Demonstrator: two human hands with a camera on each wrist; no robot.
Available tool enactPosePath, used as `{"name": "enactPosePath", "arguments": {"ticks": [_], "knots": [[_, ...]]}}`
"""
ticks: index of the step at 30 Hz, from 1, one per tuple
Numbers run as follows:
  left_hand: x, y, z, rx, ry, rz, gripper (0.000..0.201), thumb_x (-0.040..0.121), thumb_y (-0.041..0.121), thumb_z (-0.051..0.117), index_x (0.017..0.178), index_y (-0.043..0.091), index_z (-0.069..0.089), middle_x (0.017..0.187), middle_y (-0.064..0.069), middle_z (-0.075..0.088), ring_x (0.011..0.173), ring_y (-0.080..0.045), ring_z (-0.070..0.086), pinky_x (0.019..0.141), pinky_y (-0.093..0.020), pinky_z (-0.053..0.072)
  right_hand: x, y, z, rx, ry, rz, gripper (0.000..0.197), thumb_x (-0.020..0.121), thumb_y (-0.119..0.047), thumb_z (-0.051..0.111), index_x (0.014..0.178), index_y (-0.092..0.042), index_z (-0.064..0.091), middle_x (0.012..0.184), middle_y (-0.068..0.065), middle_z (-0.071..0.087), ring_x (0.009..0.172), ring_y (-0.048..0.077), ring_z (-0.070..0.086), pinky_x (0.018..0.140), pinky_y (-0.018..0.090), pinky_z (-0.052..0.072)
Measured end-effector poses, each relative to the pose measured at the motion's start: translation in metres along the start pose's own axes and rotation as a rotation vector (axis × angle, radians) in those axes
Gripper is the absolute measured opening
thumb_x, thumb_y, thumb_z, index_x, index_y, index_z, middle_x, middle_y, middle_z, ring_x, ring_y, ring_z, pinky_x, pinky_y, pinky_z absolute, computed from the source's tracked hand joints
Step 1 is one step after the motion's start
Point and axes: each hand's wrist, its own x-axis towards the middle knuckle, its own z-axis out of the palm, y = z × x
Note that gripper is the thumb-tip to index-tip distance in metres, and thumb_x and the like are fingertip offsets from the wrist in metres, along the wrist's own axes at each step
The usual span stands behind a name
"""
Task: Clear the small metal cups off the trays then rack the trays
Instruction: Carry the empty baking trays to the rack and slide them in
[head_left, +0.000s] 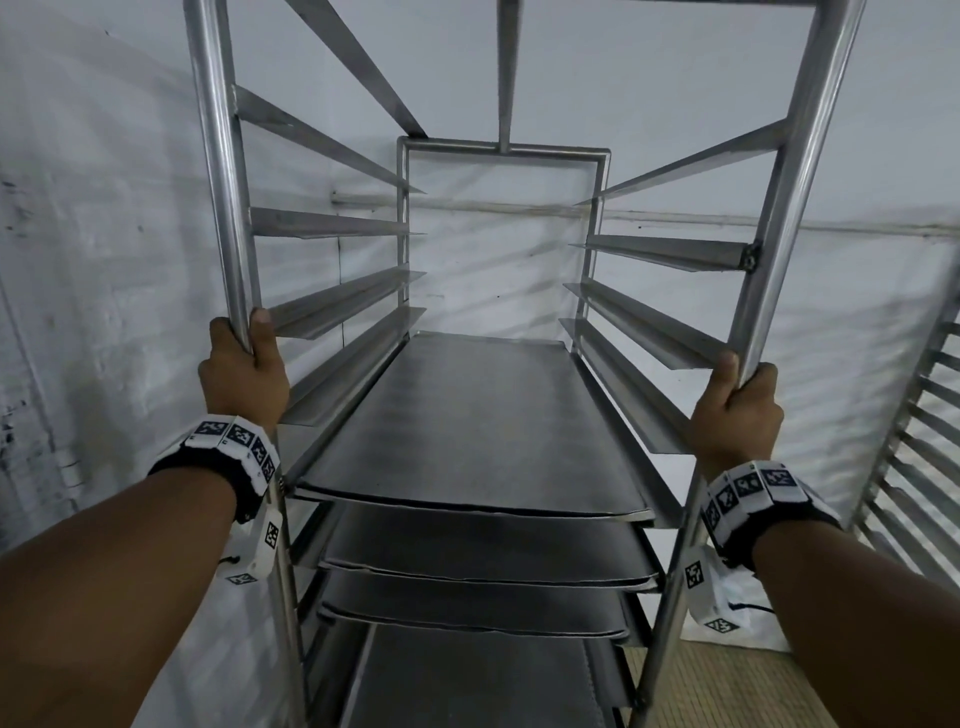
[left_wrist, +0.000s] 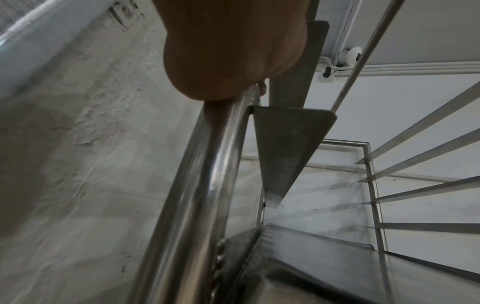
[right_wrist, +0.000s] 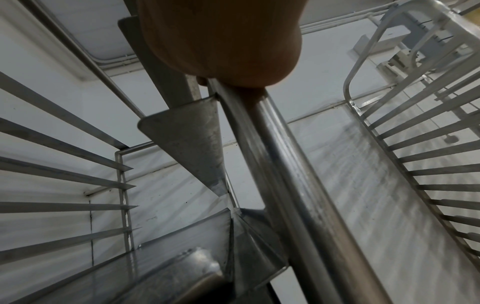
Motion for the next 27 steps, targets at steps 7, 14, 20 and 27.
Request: {"name": "enactPosePath", "arguments": {"ticks": [7,14,20,27], "knots": [[0.01,-0.013,0.025,0.0,-0.036,-0.025,0.058,0.105,0.055,0.032,0.104,-0.001,0.049,0.078,-0.014,0.052,0.07,-0.028,0.046,0.064,-0.039,0.034,0.009,0.008,0.022,-0.006,0.002,-0.009,0.049,0.104,-0.047,0.036,0.103,0.001,0.044,0.074,0.019,0.052,0.072,0.045,0.053,0.06,0.039,0.032],[0.016,-0.019,0.03,-0.025,-0.08,-0.07,0.057,0.102,0.062,0.03,0.099,0.007,0.044,0.077,-0.013,0.052,0.078,-0.033,0.051,0.066,-0.041,0.039,0.008,0.005,0.024,-0.045,-0.001,0.016,0.047,0.104,-0.046,0.037,0.106,0.001,0.045,0.074,0.015,0.05,0.075,0.044,0.053,0.062,0.038,0.03],[0.016,-0.013,0.025,-0.032,-0.111,-0.094,0.058,0.104,0.057,0.032,0.106,0.001,0.047,0.069,0.002,0.043,0.075,-0.026,0.045,0.066,-0.04,0.036,0.006,-0.001,0.025,-0.067,0.014,0.017,0.047,0.105,-0.045,0.037,0.108,0.001,0.045,0.085,0.03,0.06,0.08,0.048,0.056,0.063,0.038,0.03],[0.019,-0.012,0.017,-0.037,-0.19,-0.092,0.059,0.102,0.061,0.031,0.109,0.004,0.046,0.08,-0.009,0.054,0.075,-0.03,0.052,0.068,-0.041,0.041,0.009,-0.001,0.013,-0.189,-0.162,0.067,0.051,0.101,-0.059,0.028,0.108,-0.009,0.038,0.083,0.019,0.057,0.084,0.047,0.059,0.07,0.044,0.041]]}}
